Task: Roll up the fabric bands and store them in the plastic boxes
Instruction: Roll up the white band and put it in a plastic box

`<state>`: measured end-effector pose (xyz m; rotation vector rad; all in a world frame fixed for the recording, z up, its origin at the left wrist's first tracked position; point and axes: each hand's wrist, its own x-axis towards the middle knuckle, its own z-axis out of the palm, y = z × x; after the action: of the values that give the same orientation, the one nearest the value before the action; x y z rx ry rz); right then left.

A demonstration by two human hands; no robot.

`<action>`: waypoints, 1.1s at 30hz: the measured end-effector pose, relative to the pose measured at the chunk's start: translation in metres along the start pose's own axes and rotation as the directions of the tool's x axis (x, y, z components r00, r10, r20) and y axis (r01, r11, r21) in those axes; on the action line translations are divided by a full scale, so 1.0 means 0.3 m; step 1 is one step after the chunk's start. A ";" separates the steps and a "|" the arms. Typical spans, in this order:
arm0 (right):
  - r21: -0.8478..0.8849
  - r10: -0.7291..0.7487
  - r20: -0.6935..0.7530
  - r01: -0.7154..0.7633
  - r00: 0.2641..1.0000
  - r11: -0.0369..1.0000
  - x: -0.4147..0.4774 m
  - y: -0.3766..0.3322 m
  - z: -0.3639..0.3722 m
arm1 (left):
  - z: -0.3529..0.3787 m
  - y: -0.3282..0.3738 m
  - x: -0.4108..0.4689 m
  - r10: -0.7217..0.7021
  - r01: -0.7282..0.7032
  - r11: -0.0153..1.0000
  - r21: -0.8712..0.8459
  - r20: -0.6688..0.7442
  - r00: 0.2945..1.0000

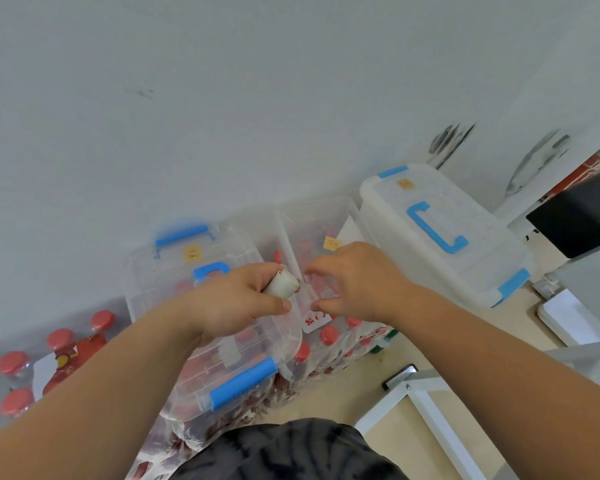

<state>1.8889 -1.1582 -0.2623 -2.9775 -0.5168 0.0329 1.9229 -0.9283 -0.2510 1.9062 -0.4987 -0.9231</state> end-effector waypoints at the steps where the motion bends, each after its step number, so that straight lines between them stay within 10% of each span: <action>1: -0.009 -0.001 0.008 0.001 1.000 1.000 0.004 0.001 -0.003 | -0.003 0.001 0.001 -0.003 0.003 1.000 0.002 0.007 1.000; 33: -0.199 0.043 -0.007 -0.043 0.999 0.979 -0.021 -0.184 0.013 | -0.024 -0.062 0.014 0.041 -0.023 0.980 -0.197 0.086 0.995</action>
<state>1.8643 -1.1084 -0.2593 -3.1832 -0.4815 -0.0199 1.9306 -0.9179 -0.2669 1.6811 -0.4720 -1.0023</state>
